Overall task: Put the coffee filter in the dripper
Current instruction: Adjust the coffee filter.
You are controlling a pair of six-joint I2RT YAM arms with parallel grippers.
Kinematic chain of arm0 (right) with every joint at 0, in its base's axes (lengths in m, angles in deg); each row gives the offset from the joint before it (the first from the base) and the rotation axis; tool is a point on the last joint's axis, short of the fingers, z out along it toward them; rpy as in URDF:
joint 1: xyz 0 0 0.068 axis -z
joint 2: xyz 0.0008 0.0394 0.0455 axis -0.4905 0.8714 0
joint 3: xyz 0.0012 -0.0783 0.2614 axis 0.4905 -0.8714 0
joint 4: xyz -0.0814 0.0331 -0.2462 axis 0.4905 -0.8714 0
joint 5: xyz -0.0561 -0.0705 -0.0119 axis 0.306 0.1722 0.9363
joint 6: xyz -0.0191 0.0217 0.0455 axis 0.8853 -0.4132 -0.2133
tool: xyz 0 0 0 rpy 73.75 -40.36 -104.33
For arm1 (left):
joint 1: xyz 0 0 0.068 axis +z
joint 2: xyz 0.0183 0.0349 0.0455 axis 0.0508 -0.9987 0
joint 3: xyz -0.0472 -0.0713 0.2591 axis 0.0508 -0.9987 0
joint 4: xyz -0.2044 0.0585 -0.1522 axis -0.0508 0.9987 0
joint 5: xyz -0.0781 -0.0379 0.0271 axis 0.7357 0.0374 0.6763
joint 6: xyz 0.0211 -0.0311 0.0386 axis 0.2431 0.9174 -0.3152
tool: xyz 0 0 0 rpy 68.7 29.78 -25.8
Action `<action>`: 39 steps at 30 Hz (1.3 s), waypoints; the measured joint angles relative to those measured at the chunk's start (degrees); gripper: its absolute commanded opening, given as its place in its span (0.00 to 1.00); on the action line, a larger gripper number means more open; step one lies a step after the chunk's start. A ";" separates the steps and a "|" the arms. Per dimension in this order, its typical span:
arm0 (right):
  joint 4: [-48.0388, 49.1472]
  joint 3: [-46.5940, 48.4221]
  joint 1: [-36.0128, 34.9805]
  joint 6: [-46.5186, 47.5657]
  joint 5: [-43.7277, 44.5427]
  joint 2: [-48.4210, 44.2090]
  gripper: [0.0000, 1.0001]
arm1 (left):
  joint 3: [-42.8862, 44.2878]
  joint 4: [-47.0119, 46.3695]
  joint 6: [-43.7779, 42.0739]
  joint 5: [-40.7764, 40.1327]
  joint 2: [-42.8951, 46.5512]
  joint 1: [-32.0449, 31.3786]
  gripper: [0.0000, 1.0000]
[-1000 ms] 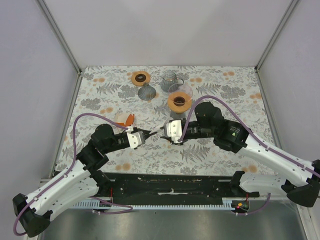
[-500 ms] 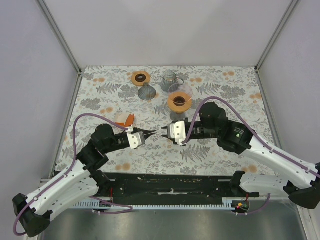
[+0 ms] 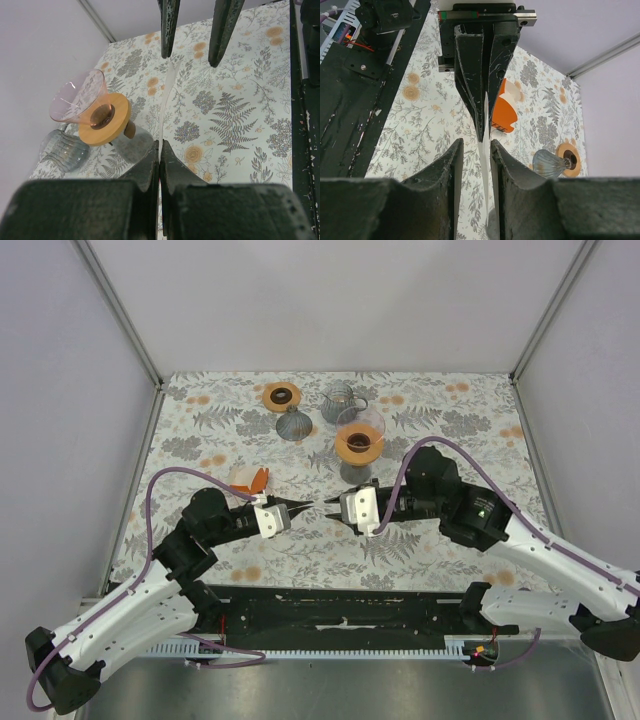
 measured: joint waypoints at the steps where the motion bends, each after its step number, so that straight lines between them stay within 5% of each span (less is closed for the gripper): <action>1: -0.09 0.00 -0.02 0.07 -0.02 0.04 0.33 | 0.00 0.00 0.00 0.00 0.00 0.00 0.02; 21: -0.48 0.00 -0.07 0.09 1.60 2.69 0.16 | 0.00 0.00 -0.02 -0.20 0.00 0.00 0.02; 36: 2.67 0.00 -0.66 0.02 5.42 4.02 0.29 | 0.00 0.00 -1.05 -0.15 -0.39 -0.59 0.02; 39: 2.67 0.00 -0.66 0.00 5.75 4.24 0.38 | 0.00 0.00 -1.25 -0.31 -0.50 -0.63 0.02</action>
